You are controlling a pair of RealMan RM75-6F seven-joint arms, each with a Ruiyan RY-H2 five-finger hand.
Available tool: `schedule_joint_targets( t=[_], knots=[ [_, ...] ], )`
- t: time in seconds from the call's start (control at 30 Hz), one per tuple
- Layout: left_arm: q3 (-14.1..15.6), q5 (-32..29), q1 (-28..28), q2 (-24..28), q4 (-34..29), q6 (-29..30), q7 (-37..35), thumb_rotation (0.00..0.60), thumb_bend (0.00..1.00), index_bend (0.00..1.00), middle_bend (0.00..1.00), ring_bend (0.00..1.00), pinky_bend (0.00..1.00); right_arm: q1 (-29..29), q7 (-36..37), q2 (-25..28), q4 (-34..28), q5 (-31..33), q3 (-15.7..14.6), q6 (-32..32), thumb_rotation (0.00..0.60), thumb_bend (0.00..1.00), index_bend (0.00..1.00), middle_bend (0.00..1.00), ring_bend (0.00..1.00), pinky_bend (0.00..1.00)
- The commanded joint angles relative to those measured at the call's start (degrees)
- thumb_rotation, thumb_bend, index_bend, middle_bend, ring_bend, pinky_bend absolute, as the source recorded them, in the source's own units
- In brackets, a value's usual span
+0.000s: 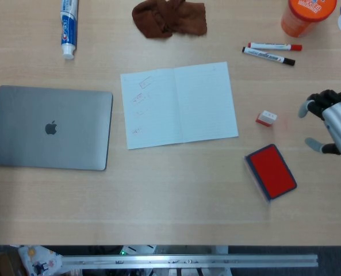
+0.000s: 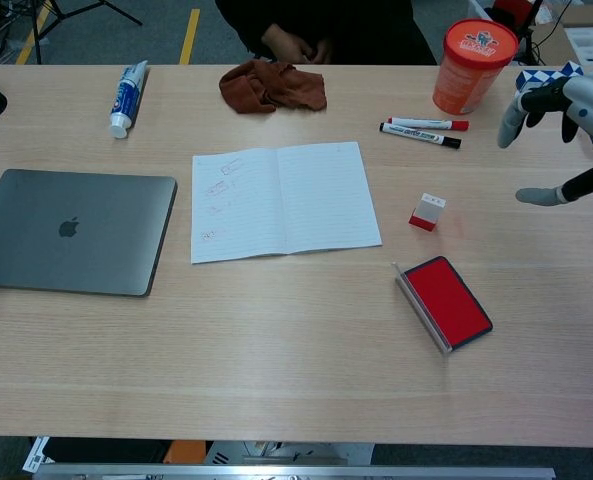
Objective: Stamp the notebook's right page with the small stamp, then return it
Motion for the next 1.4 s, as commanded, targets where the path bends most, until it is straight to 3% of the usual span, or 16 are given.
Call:
schedule_joint_targets(
  t=[0.03,0.27,0.87,1.4],
  knots=[
    [0.00,0.00,-0.02,-0.02,0.04,-0.04,-0.02,0.600,0.28,0.00,0.00,0.10,0.13,0.62,-1.47,-0.80,0.21,0.90,0.04,-0.61,0.600,0.08,0.47,0.46,0.36,0.51],
    [0.23,0.36,-0.25,-0.16,0.12,-0.45,0.16,0.600,0.28,0.00,0.00,0.10,0.13,2.36,-4.90,-3.47,1.72,4.31,0.51,-2.48,0.600,0.06,0.47,0.46,0.36,0.51],
    [0.40,0.31,-0.32,0.14,0.06,-0.74,-0.01,0.600,0.28,0.00,0.00,0.10,0.13,10.80,-15.83,-15.60,12.17,19.93,4.03,-8.84,0.600,0.03,0.47,0.44,0.36,0.51],
    [0.59,0.16,-0.45,0.17,0.95,-1.30,-1.32,0.600,0.28,0.00,0.00,0.10,0.13,15.12,-21.53,-24.32,20.99,28.60,2.98,-9.98,0.600,0.03,0.47,0.44,0.35,0.51]
  ],
)
